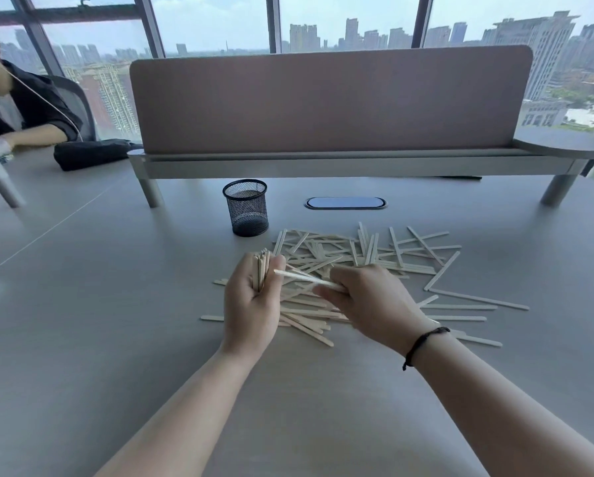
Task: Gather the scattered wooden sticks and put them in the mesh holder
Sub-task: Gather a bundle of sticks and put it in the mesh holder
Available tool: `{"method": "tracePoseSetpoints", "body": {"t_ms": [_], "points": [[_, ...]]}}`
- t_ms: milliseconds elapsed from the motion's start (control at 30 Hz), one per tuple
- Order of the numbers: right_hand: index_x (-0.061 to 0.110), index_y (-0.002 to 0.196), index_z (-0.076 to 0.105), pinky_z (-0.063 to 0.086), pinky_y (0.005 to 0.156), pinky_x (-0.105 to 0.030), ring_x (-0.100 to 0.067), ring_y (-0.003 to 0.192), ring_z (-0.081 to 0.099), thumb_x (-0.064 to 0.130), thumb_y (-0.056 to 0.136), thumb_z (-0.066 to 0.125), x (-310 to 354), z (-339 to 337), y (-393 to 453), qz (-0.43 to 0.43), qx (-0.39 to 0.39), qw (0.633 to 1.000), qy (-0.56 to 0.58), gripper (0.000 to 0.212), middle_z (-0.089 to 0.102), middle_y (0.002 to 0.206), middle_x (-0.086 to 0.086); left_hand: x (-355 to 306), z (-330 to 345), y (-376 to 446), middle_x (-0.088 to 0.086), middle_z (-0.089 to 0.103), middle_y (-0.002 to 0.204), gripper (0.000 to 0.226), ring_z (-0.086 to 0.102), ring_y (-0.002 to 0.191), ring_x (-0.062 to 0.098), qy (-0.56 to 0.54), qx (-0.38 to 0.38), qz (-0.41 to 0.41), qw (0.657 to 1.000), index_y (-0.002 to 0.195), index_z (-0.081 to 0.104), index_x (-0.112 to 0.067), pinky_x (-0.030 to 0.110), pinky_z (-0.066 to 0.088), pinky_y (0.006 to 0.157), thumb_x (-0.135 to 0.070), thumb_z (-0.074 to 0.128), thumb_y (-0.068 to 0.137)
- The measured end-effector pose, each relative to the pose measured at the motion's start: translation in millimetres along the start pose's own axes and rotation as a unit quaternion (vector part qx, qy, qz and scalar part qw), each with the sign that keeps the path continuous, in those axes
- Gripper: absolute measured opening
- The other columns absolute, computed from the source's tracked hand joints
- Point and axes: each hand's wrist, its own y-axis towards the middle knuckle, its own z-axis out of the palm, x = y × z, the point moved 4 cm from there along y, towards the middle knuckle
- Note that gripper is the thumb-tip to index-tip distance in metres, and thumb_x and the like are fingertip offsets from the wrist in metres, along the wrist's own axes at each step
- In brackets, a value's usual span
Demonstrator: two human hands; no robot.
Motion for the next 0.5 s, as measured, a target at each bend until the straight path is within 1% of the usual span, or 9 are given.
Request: {"method": "tracePoseSetpoints", "body": {"t_ms": [100,167,200,233,300,367,400,433,500], "points": [[0.016,0.062,0.037,0.036,0.048,-0.035,-0.019,0.047,0.039,0.049,0.095,0.056,2.1,-14.2,5.3,0.006,-0.039,0.996,0.079,0.05,0.041,0.05,0.002,5.4,-1.6,2.5,0.027,0.036,0.063,0.055,0.032,0.056,0.022,-0.029,-0.013,-0.02,0.999,0.083,0.046,0.006,0.043,0.032,0.051,-0.047,0.056,0.096],[0.008,0.064,0.047,0.03,0.046,-0.029,-0.011,0.044,0.034,0.043,0.096,0.057,5.5,-23.8,10.4,0.027,-0.059,0.982,0.176,0.048,0.039,0.05,0.004,8.3,-1.4,3.1,0.025,0.033,0.061,0.059,0.031,0.056,0.024,-0.041,-0.012,-0.034,0.999,0.081,0.047,0.006,0.043,0.03,0.052,-0.051,0.056,0.095],[0.002,0.066,0.048,0.028,0.045,-0.026,-0.008,0.043,0.032,0.04,0.097,0.057,7.3,-28.5,13.4,0.041,-0.066,0.971,0.225,0.05,0.039,0.051,0.003,9.8,-0.9,2.6,0.02,0.033,0.059,0.061,0.031,0.055,0.022,-0.046,-0.009,-0.043,0.998,0.079,0.049,0.005,0.041,0.029,0.052,-0.053,0.056,0.094],[0.0,0.064,0.045,0.027,0.044,-0.026,-0.008,0.043,0.03,0.038,0.097,0.058,8.2,-32.2,16.6,0.055,-0.076,0.956,0.276,0.052,0.037,0.051,0.001,10.7,-0.2,1.5,0.01,0.035,0.056,0.059,0.032,0.053,0.018,-0.049,-0.006,-0.051,0.997,0.077,0.052,0.003,0.038,0.029,0.052,-0.054,0.057,0.093],[0.001,0.059,0.035,0.02,0.043,-0.027,-0.014,0.044,0.025,0.034,0.098,0.057,9.2,-38.4,22.8,0.074,-0.102,0.913,0.387,0.056,0.032,0.051,-0.006,11.5,0.6,-0.3,-0.012,0.044,0.05,0.046,0.037,0.046,0.01,-0.042,-0.006,-0.059,0.997,0.069,0.058,-0.009,0.03,0.03,0.054,-0.048,0.057,0.094],[-0.002,0.059,0.029,0.014,0.044,-0.029,-0.015,0.043,0.019,0.032,0.099,0.057,7.7,-41.1,28.6,0.087,-0.121,0.859,0.49,0.06,0.026,0.05,-0.008,10.8,1.5,-1.3,-0.015,0.05,0.047,0.039,0.04,0.044,0.002,-0.024,-0.007,-0.059,0.998,0.066,0.06,-0.016,0.027,0.03,0.054,-0.041,0.057,0.096],[0.001,0.059,0.026,0.014,0.044,-0.027,-0.014,0.041,0.017,0.032,0.098,0.058,7.0,-42.1,30.7,0.093,-0.128,0.835,0.528,0.06,0.024,0.048,-0.006,10.5,1.7,-1.4,-0.015,0.05,0.047,0.038,0.04,0.044,0.002,-0.018,-0.007,-0.057,0.998,0.065,0.06,-0.017,0.026,0.03,0.054,-0.04,0.056,0.096],[0.006,0.059,0.023,0.015,0.044,-0.025,-0.014,0.04,0.016,0.033,0.096,0.061,6.7,-42.1,32.3,0.096,-0.132,0.816,0.555,0.059,0.023,0.047,-0.004,10.9,1.8,-1.2,-0.015,0.049,0.047,0.038,0.039,0.044,0.003,-0.014,-0.007,-0.056,0.998,0.065,0.06,-0.018,0.026,0.03,0.053,-0.04,0.056,0.096],[0.015,0.059,0.023,0.018,0.044,-0.023,-0.014,0.039,0.016,0.036,0.088,0.071,7.7,-38.9,33.6,0.101,-0.13,0.796,0.583,0.059,0.021,0.046,-0.002,13.6,1.7,-0.4,-0.014,0.047,0.047,0.039,0.038,0.045,0.006,-0.016,-0.004,-0.057,0.998,0.067,0.061,-0.017,0.026,0.029,0.053,-0.042,0.057,0.096]]}}
